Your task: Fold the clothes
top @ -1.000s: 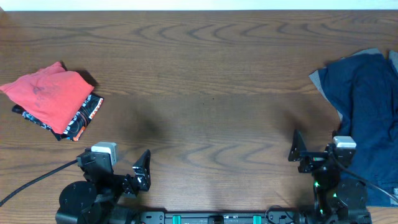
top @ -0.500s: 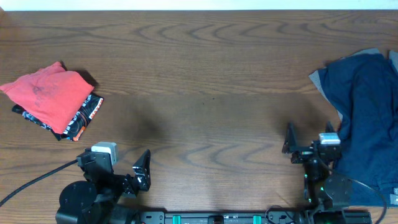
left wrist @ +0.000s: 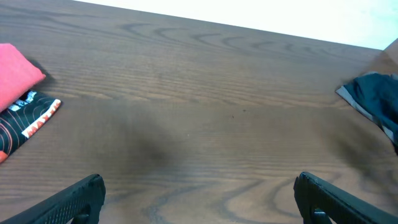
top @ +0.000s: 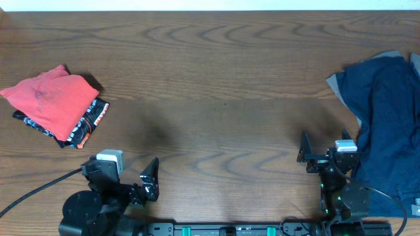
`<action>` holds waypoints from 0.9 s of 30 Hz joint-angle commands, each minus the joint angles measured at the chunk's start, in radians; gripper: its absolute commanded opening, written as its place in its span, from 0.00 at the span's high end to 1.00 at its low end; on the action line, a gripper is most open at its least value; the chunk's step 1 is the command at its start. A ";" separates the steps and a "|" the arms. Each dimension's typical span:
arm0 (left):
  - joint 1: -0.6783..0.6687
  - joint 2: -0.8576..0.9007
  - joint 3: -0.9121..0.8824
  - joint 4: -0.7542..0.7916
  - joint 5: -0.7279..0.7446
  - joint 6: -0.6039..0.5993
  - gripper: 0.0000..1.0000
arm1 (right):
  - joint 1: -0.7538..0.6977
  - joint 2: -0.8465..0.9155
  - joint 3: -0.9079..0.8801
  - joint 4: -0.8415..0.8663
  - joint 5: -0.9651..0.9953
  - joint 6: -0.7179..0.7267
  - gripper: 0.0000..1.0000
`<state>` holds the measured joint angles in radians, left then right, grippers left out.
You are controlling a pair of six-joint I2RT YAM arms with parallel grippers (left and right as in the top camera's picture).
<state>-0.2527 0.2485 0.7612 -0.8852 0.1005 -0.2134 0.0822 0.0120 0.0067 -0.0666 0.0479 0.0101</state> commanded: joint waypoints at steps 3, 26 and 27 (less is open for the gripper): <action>-0.004 -0.003 -0.006 0.003 -0.008 -0.009 0.02 | -0.012 -0.006 -0.001 -0.004 -0.004 -0.015 0.01; 0.114 -0.027 -0.039 -0.085 -0.041 0.000 0.02 | -0.012 -0.005 -0.001 -0.004 -0.004 -0.015 0.01; 0.137 -0.038 -0.056 -0.084 -0.049 0.002 0.02 | -0.012 -0.005 -0.001 -0.004 -0.004 -0.015 0.01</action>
<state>-0.1631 0.2382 0.7433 -0.9653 0.0879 -0.2131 0.0822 0.0120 0.0071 -0.0666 0.0475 0.0097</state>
